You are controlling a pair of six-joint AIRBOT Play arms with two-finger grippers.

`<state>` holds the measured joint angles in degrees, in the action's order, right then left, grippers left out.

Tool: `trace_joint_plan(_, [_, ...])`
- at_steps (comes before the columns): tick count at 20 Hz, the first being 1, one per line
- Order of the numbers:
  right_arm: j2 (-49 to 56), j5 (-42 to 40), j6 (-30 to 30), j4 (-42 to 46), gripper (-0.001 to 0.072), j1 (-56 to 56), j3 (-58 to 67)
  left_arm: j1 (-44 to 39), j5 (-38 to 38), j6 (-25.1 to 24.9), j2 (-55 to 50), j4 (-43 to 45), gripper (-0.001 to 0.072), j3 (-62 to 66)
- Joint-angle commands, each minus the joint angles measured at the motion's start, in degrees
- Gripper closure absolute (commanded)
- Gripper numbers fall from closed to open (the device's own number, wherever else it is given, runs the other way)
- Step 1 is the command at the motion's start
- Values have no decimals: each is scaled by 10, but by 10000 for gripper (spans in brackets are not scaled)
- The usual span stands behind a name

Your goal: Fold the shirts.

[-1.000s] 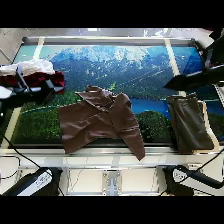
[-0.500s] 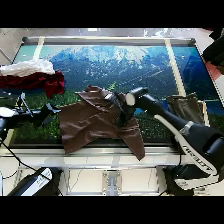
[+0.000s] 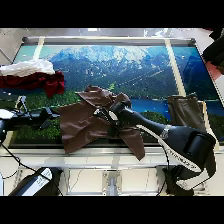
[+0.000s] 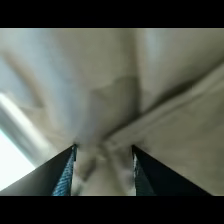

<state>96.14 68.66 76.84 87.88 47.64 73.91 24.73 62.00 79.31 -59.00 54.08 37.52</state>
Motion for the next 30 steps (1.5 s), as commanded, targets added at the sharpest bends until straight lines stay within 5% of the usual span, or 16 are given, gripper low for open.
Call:
trace_joint_plan(1, [3, -7, 21, 45, 301, 5, 2, 0, 3, 0, 0, 3, 11, 0])
trace_joint_plan(8, [12, -29, 34, 44, 305, 1, 1, 0, 14, -1, 0, 4, 11, 0])
trace_joint_plan(11, [24, -26, 35, 45, 519, 1, 1, 0, 21, -1, 0, 4, 11, 0])
trace_joint_plan(12, [24, -27, 35, 45, 703, 1, 2, 0, 24, 0, 0, 4, 11, 0])
trace_joint_plan(19, [22, 81, 25, 63, 697, 1, 137, 0, 25, -1, 0, -8, 12, -25])
trace_joint_plan(28, [22, 112, -10, 69, 698, 0, 276, 0, -5, -16, 0, -11, 13, -134])
trace_joint_plan(30, [22, 118, -10, 69, 698, -4, 276, -1, -5, -21, 0, -17, 101, -142])
